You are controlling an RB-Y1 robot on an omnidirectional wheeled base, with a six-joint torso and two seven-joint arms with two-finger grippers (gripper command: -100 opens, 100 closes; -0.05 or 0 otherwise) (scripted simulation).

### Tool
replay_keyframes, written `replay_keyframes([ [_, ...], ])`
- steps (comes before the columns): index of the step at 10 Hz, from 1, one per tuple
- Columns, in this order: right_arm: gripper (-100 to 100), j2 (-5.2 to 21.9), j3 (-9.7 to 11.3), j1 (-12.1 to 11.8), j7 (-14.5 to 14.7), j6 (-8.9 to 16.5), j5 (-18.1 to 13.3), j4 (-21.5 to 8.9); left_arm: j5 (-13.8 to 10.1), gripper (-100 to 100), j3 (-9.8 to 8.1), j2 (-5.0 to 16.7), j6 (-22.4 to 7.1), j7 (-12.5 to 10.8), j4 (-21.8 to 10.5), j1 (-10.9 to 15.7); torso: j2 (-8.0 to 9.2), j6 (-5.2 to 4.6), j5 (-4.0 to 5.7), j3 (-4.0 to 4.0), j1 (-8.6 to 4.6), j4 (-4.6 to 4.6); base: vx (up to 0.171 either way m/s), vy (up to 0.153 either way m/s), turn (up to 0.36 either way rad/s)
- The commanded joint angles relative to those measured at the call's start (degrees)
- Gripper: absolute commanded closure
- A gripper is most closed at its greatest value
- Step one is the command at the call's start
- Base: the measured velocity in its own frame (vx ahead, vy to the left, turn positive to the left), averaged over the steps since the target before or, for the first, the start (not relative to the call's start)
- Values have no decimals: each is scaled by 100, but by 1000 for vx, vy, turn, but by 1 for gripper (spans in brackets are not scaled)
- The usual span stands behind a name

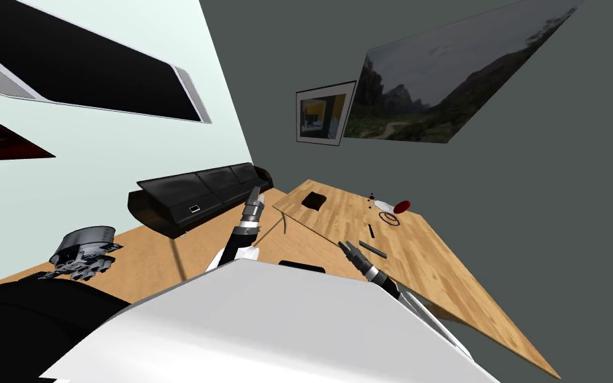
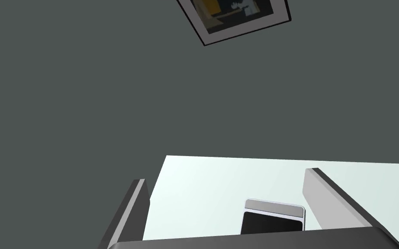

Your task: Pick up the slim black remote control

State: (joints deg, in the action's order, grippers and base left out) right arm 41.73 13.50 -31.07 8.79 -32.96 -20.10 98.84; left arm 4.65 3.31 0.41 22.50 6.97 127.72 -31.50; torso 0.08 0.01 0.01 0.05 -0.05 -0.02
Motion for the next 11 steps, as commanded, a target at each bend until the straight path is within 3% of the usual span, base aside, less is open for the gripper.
replay_keyframes([
  [1,-100,286,127,-157,-38,-50,-286,-286,0,0,0,0,0,0,0,0,0,0,0,0,0,0,-34,-2,409],
  [2,-100,355,127,-157,-38,-50,-355,-352,0,0,0,0,0,0,0,0,2,0,0,1,-2,-1,-21,-13,160],
  [3,-100,564,227,-174,-77,-104,-575,-601,0,0,-1,0,0,0,0,-1,1,-6,1,1,-4,-1,-15,-7,259],
  [4,-100,564,227,-174,-77,-104,-600,-675,0,0,0,0,0,0,0,0,-3,0,0,-1,-4,0,-7,-9,147],
  [6,-100,956,410,-202,-174,-205,-996,-1130,0,0,0,0,0,0,0,0,-10,2,1,-5,-5,1,-5,-14,400],
  [8,-100,956,410,-202,-174,-205,-1097,-1321,0,0,-1,1,0,0,0,-2,-9,-7,2,-5,-11,1,-3,-20,41],
  [11,-100,1319,545,-232,-292,-296,-1594,-1836,0,0,-1,1,0,0,0,-2,-10,-5,1,-5,-5,1,-6,-11,271],
])
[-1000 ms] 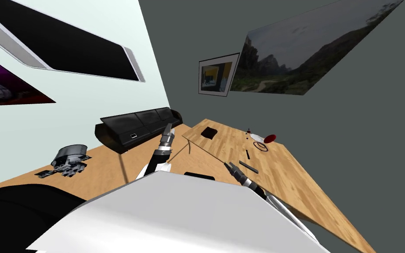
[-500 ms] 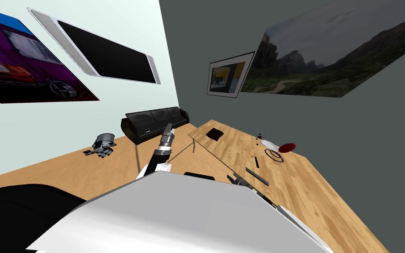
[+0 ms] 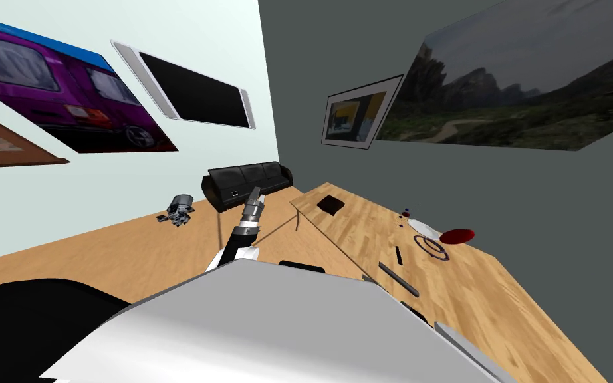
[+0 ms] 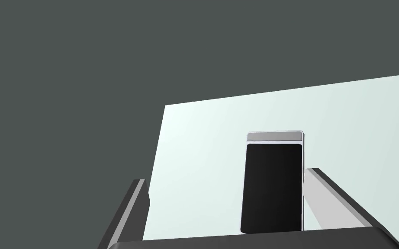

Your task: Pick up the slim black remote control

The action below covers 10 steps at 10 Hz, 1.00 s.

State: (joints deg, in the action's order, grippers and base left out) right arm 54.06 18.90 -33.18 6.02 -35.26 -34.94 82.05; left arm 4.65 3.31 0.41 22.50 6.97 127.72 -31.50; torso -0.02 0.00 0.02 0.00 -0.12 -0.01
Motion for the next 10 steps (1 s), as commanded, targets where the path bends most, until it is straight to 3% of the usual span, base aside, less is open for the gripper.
replay_keyframes([
  [1,-100,87,5,-21,-15,-67,-110,-283,0,0,0,0,0,0,0,0,0,0,0,0,0,0,-6,-19,146],
  [2,-100,255,51,-38,-82,-109,-355,-445,0,0,-1,0,0,0,0,-1,1,-8,1,0,-1,0,-11,-14,331],
  [5,-100,413,82,-57,-153,-148,-597,-907,0,0,0,0,0,0,0,0,3,-1,0,2,-1,-1,-15,-17,196],
  [7,-100,695,107,-96,-302,-219,-1009,-1354,0,0,0,0,0,0,0,0,3,-3,0,2,1,-1,-25,-13,328],
  [9,-100,695,107,-96,-302,-219,-1061,-1498,0,0,-1,0,0,0,0,-1,5,-8,1,3,-2,-2,-18,-16,108],
  [10,-100,818,106,-115,-378,-251,-1280,-1714,0,0,-1,0,0,0,0,-2,3,-11,1,2,2,-1,-18,0,344],
])
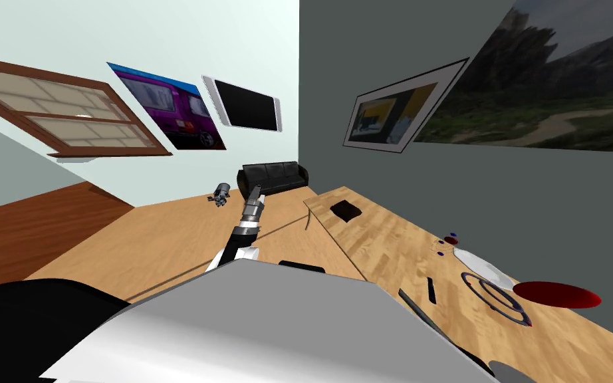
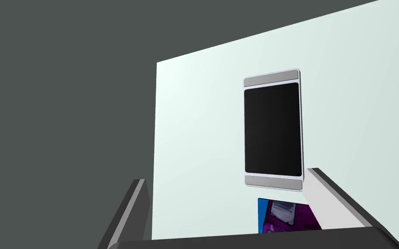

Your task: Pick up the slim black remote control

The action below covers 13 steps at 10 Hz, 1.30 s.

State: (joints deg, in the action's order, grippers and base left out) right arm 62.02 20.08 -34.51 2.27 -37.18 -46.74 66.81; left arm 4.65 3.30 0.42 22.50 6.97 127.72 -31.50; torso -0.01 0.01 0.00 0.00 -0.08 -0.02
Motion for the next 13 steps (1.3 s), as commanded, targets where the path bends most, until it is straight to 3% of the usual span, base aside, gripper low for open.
replay_keyframes([
  [1,-100,22,-12,18,-3,-59,-100,-250,0,0,0,0,0,0,0,0,0,0,0,0,0,0,-16,-11,153],
  [4,-100,286,-43,-18,-227,-143,-656,-914,0,0,0,0,0,0,0,0,3,-1,1,2,-4,-1,-31,-15,380],
  [6,-100,329,-58,-22,-299,-167,-865,-1114,0,0,-2,1,0,0,0,-2,4,-14,3,2,-11,-1,-22,-31,125],
  [8,-100,329,-58,-22,-299,-167,-865,-1167,0,0,-2,1,0,0,0,-2,1,-12,4,1,-7,0,-11,-14,57],
  [13,-100,202,-93,5,-621,-261,-1528,-1827,0,0,-2,1,0,0,0,-2,-1,-9,7,0,-23,0,-19,-45,288],
])
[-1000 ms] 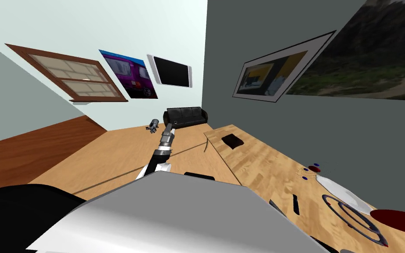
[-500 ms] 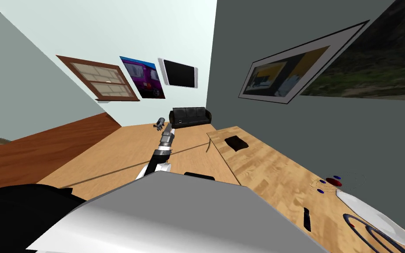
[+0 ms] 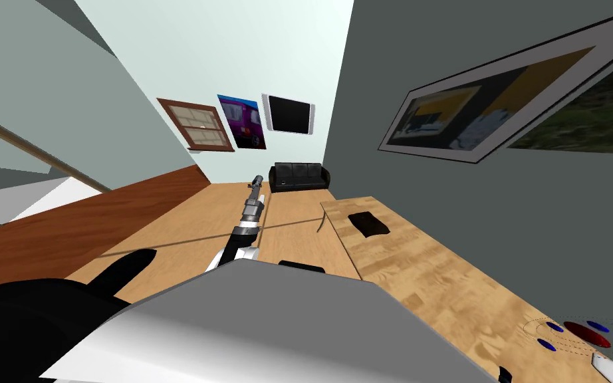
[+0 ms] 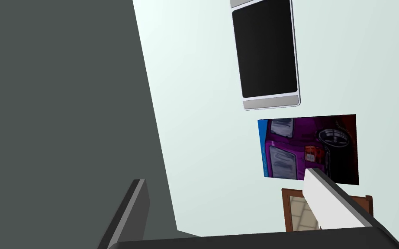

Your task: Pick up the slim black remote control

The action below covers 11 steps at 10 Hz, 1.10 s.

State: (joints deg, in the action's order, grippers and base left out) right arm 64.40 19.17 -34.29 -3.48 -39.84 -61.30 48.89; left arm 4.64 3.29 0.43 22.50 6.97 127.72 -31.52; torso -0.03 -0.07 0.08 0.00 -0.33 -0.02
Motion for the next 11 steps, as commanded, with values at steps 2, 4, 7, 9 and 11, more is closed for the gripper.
replay_keyframes([
  [2,-100,-194,-8,10,-166,-22,-275,-199,0,0,0,0,0,0,0,0,2,-3,0,1,3,0,-25,-62,233],
  [4,0,-126,-11,-27,-149,-4,-212,-107,0,0,-1,0,0,0,0,-1,-4,-8,-2,-2,11,1,-5,-21,20],
  [7,-100,-509,135,64,-14,274,-202,-314,0,0,0,0,0,0,0,-1,-8,-7,-2,-5,11,2,2,-39,69],
  [9,100,-465,103,39,-10,235,-195,-293,0,0,0,0,0,0,0,-2,-9,-7,-4,-5,18,2,1,-9,5],
  [11,100,-464,104,38,-9,231,-196,-288,0,0,0,-1,0,0,0,-1,-8,-8,-4,-5,23,2,0,0,0],
])
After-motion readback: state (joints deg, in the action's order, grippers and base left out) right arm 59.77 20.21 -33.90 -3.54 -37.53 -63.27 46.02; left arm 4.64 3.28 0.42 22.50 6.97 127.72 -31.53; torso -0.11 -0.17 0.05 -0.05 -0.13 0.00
